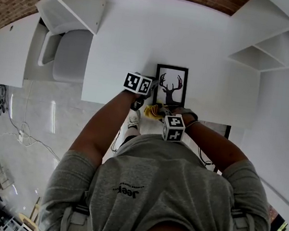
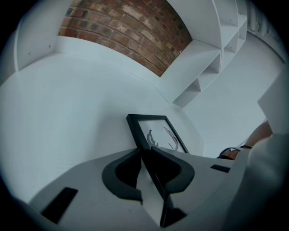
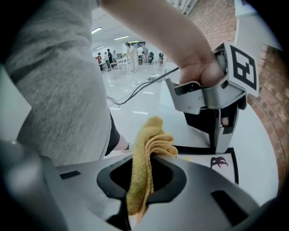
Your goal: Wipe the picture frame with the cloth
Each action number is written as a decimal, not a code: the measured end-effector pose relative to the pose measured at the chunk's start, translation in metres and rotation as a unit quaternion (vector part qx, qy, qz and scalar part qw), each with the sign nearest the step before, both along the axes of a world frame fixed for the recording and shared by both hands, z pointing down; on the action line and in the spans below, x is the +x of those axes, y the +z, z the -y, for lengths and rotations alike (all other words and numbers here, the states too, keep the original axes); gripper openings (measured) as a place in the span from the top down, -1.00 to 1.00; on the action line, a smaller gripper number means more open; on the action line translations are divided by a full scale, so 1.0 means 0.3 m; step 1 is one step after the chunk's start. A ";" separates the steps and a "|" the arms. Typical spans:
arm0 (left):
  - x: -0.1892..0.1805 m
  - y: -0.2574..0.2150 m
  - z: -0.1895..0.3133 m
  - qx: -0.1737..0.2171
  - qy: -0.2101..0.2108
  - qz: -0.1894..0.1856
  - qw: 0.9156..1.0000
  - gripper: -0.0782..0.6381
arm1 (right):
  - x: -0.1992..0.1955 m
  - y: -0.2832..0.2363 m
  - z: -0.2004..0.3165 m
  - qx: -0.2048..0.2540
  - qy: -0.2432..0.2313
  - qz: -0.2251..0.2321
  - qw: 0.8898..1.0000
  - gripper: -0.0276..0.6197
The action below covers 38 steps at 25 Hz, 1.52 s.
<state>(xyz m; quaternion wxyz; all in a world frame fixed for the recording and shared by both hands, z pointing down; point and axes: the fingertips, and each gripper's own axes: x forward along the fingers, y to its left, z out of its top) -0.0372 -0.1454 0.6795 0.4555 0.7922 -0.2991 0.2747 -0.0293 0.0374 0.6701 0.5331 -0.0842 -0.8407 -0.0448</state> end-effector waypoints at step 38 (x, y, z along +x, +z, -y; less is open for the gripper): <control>-0.007 -0.425 0.040 0.185 -0.016 -0.022 0.982 0.58 | 0.412 -0.516 0.403 -0.080 0.423 0.255 0.866 0.73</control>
